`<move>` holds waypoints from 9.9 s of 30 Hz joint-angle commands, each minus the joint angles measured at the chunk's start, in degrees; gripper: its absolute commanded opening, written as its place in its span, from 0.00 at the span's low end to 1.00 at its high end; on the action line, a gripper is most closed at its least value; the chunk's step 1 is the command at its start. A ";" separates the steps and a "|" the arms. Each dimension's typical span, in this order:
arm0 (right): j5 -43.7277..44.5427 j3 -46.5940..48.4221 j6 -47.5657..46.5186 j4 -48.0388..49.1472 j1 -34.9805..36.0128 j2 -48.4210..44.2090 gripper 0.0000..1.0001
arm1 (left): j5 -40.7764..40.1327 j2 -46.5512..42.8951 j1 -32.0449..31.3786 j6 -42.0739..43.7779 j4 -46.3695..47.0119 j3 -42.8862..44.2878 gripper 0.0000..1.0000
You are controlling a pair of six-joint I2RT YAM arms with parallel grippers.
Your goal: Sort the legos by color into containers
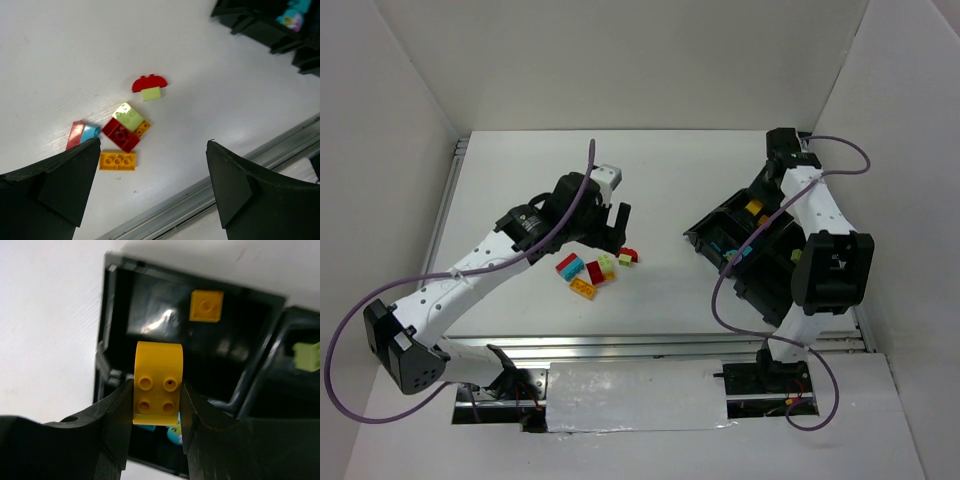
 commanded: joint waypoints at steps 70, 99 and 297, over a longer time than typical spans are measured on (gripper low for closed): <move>16.26 3.48 22.26 5.17 50.59 21.14 0.70 | -0.21 -12.24 23.45 -14.75 -7.90 -19.00 0.99; -6.73 -22.35 -14.03 26.45 46.46 -14.84 0.00 | 16.62 -4.08 23.45 -11.05 -7.37 -4.61 0.99; -7.63 -38.10 5.03 5.51 -8.84 -52.85 0.99 | -5.03 -0.90 10.79 -15.09 -11.06 -3.44 0.99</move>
